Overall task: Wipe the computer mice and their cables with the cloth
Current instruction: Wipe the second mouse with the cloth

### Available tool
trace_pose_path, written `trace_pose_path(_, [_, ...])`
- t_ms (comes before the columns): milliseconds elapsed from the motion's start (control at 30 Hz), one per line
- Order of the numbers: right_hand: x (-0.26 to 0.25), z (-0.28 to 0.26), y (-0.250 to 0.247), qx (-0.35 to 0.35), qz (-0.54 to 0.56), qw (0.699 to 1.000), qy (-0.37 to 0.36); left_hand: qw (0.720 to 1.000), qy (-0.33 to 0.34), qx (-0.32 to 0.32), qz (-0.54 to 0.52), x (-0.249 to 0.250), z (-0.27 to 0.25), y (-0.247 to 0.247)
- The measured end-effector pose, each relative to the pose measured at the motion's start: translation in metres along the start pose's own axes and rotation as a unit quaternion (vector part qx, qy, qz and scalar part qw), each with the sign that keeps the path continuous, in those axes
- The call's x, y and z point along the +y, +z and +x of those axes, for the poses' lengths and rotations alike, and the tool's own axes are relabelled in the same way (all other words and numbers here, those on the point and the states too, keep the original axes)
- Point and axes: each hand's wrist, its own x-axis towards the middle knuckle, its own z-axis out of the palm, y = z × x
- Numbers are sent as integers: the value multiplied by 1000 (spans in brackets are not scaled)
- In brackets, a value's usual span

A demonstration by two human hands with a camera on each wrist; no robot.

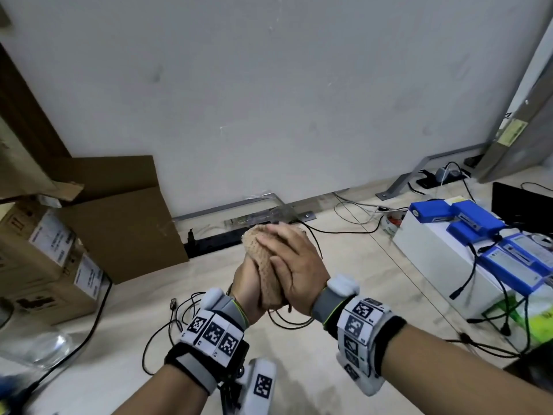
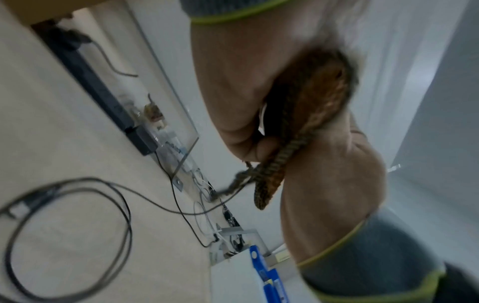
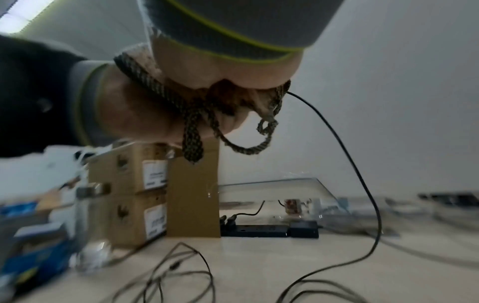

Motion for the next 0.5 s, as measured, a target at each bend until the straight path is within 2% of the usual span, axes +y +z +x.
trace_pose_path(100, [8,8,7,17,90,985,148,998,13,-13,62,-1,3,-2])
trace_pose_path(167, [2,11,12,22,130,968,211,996,24,-11,86,-2,3,-6])
trace_pose_path(267, [-21,7,22,22,122,965,231,990,55,-15,126,0,-4,-5])
trace_pose_path(333, [-37,0,30,-3,132,965,228,992,47,14,114,-1,-1,-11])
trace_pose_path(367, [-40,-2,31,-12,146,961,232,990,68,8,123,-2,-2,-13])
trace_pose_path(433, [-36,5,26,-18,198,940,276,977,118,-15,180,-3,-7,-9])
trace_pose_path(500, [-26,16,18,-1,247,904,349,947,170,-31,272,-2,-8,-3])
